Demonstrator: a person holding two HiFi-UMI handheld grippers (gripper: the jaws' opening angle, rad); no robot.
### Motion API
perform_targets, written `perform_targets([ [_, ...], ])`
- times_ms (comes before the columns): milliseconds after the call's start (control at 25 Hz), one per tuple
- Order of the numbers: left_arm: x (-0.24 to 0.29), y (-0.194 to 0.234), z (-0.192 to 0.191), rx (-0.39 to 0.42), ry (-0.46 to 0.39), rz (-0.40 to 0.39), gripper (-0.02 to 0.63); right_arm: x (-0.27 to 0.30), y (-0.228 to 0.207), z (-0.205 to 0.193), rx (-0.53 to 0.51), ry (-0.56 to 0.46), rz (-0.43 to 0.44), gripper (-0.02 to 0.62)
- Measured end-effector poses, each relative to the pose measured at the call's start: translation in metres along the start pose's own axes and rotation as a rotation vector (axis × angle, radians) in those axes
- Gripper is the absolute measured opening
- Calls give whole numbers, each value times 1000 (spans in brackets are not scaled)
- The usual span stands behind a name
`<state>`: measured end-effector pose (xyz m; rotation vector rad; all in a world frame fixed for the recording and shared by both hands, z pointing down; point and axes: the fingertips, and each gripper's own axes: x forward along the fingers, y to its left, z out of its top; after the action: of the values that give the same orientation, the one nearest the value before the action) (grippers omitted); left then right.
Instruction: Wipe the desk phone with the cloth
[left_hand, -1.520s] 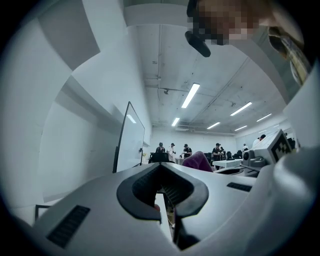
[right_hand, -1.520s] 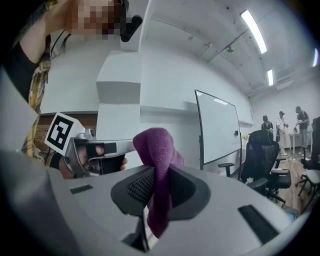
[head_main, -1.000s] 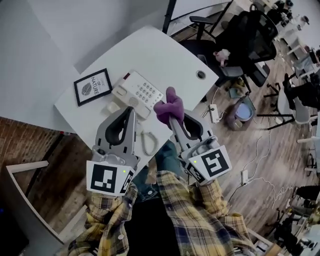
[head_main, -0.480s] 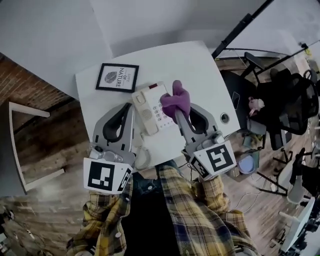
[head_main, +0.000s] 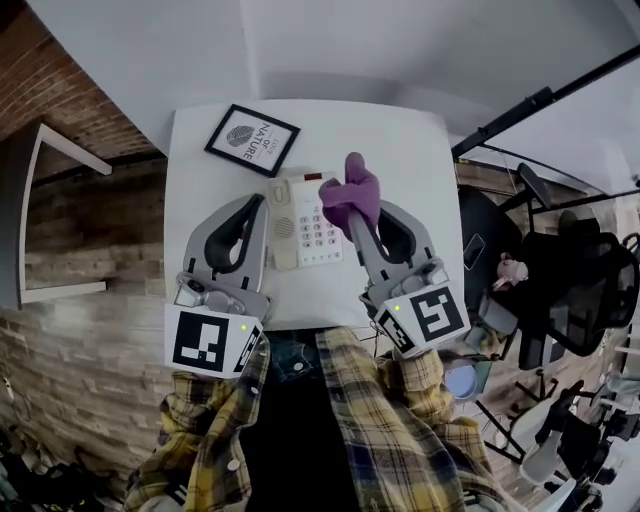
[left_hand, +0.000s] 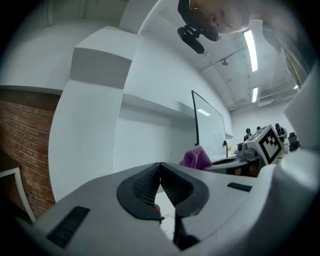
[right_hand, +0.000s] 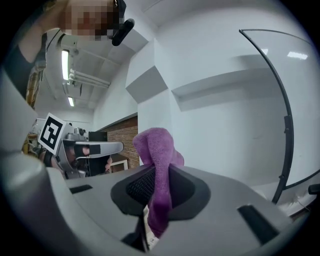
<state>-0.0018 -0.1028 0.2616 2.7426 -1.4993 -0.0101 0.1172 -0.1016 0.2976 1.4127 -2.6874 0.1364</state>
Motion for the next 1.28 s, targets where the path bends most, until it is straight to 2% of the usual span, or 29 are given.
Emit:
perform_targets([
  [240, 0, 7, 0, -33, 2, 26, 15, 10, 1, 3, -7, 6, 37, 63],
  [880, 2, 33, 1, -54, -12, 27, 15, 35, 14, 4, -22, 30, 41, 63],
  [1280, 9, 33, -13, -66, 18, 23, 15, 52, 6, -11, -19, 67, 57, 63],
])
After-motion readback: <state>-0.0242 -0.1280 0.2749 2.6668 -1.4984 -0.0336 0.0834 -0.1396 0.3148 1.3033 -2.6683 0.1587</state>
